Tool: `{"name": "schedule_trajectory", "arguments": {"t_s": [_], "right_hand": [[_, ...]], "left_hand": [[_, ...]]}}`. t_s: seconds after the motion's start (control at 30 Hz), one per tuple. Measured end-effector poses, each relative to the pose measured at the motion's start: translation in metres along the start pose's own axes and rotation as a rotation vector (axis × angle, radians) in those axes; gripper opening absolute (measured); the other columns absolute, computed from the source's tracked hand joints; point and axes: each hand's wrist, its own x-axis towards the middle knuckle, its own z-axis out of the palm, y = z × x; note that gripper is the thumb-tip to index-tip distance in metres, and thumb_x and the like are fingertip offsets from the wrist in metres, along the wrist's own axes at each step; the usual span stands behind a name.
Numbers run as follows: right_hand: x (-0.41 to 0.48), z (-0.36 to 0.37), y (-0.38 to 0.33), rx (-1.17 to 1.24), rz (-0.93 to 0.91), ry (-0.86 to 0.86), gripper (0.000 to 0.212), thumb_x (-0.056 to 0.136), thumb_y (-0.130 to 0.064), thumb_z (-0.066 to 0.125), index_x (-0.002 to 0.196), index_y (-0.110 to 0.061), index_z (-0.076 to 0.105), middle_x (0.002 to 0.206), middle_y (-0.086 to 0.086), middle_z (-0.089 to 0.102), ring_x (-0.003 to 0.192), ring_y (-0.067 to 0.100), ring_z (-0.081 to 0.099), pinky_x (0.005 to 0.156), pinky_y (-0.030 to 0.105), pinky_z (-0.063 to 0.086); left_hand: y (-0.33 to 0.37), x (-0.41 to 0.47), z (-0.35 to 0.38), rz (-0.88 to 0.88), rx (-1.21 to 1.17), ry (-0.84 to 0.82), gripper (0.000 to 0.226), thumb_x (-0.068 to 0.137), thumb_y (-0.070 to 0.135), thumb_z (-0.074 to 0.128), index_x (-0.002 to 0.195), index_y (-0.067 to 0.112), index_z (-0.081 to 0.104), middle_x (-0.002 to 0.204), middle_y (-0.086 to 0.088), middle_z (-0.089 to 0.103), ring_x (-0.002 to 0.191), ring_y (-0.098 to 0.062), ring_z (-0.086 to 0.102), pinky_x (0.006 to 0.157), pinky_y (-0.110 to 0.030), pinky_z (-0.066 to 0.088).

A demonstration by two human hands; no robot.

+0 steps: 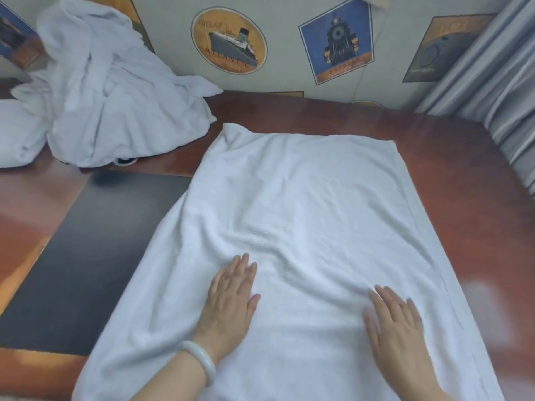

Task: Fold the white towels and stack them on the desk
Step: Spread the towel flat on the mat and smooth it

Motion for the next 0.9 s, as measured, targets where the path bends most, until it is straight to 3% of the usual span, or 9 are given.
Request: {"name": "schedule_trajectory", "arguments": {"t_s": [0.13, 0.27, 0.33, 0.47, 0.53, 0.67, 0.77, 0.83, 0.9], "right_hand": [[0.062, 0.041, -0.085, 0.067, -0.297, -0.152, 0.054, 0.1, -0.033, 0.03, 0.145, -0.008, 0.044, 0.154, 0.009, 0.038, 0.144, 0.026, 0.033, 0.116, 0.044, 0.018], [0.075, 0.077, -0.107, 0.038, -0.313, -0.205, 0.061, 0.1, -0.038, 0.028, 0.155, -0.012, 0.024, 0.163, 0.003, 0.017, 0.151, 0.018, 0.013, 0.119, 0.043, 0.011], [0.071, 0.08, -0.104, 0.02, -0.321, -0.174, 0.062, 0.099, -0.038, 0.029, 0.155, -0.013, 0.024, 0.163, 0.004, 0.019, 0.151, 0.018, 0.014, 0.119, 0.044, 0.012], [0.096, 0.072, -0.129, 0.066, -0.185, -0.106, 0.052, 0.091, -0.033, 0.036, 0.134, -0.01, 0.053, 0.136, 0.01, 0.055, 0.124, 0.029, 0.052, 0.107, 0.042, 0.027], [0.109, 0.077, -0.145, 0.085, -0.068, -0.094, 0.052, 0.093, -0.03, 0.03, 0.135, -0.008, 0.051, 0.138, 0.011, 0.053, 0.127, 0.027, 0.048, 0.11, 0.04, 0.026], [0.109, 0.095, -0.151, 0.031, 0.008, -0.113, 0.06, 0.098, -0.03, 0.02, 0.153, -0.008, 0.028, 0.16, 0.005, 0.028, 0.15, 0.016, 0.016, 0.122, 0.039, 0.007], [0.108, 0.097, -0.148, 0.014, 0.002, -0.121, 0.061, 0.096, -0.028, 0.023, 0.153, -0.008, 0.03, 0.159, 0.005, 0.028, 0.149, 0.015, 0.015, 0.121, 0.04, 0.009], [0.111, 0.098, -0.149, -0.002, 0.011, -0.105, 0.06, 0.095, -0.028, 0.025, 0.152, -0.008, 0.031, 0.159, 0.005, 0.029, 0.149, 0.016, 0.016, 0.121, 0.04, 0.01], [0.109, 0.101, -0.146, -0.026, 0.0, -0.122, 0.06, 0.096, -0.029, 0.024, 0.153, -0.01, 0.03, 0.16, 0.004, 0.027, 0.149, 0.015, 0.016, 0.121, 0.04, 0.011]], "left_hand": [[-0.038, 0.02, 0.003, -0.076, 0.007, -0.089, 0.062, 0.102, 0.048, 0.02, 0.153, 0.014, 0.032, 0.163, -0.005, 0.019, 0.15, -0.023, 0.02, 0.116, -0.046, 0.021], [-0.037, 0.019, 0.006, -0.093, 0.011, -0.093, 0.063, 0.101, 0.049, 0.026, 0.156, 0.019, 0.021, 0.165, 0.0, 0.008, 0.152, -0.017, 0.008, 0.118, -0.046, 0.016], [-0.037, 0.02, 0.004, -0.1, 0.015, -0.106, 0.064, 0.101, 0.049, 0.027, 0.157, 0.02, 0.018, 0.166, 0.0, 0.005, 0.152, -0.017, 0.005, 0.118, -0.046, 0.016], [-0.034, 0.021, 0.001, -0.11, 0.01, -0.125, 0.065, 0.101, 0.049, 0.028, 0.157, 0.019, 0.016, 0.166, -0.001, 0.002, 0.152, -0.018, 0.003, 0.117, -0.047, 0.017], [-0.034, 0.021, 0.001, -0.113, 0.005, -0.126, 0.066, 0.1, 0.049, 0.031, 0.157, 0.019, 0.018, 0.166, -0.002, 0.004, 0.152, -0.018, 0.005, 0.116, -0.046, 0.016], [-0.038, 0.024, -0.003, -0.102, -0.066, -0.135, 0.067, 0.097, 0.05, 0.038, 0.155, 0.018, 0.026, 0.165, -0.003, 0.012, 0.151, -0.019, 0.013, 0.114, -0.046, 0.018], [-0.046, 0.023, -0.008, -0.056, -0.218, -0.123, 0.063, 0.095, 0.048, 0.042, 0.152, 0.022, 0.034, 0.164, 0.002, 0.017, 0.148, -0.016, 0.024, 0.113, -0.04, 0.018], [-0.068, 0.028, -0.023, -0.083, -0.362, -0.01, 0.054, 0.094, 0.039, 0.044, 0.146, 0.024, 0.041, 0.16, 0.008, 0.025, 0.142, -0.013, 0.034, 0.111, -0.033, 0.021], [-0.099, 0.038, -0.043, -0.281, -0.395, 0.178, 0.045, 0.095, 0.026, 0.045, 0.139, 0.021, 0.046, 0.15, 0.005, 0.038, 0.135, -0.015, 0.036, 0.108, -0.034, 0.024]]}}
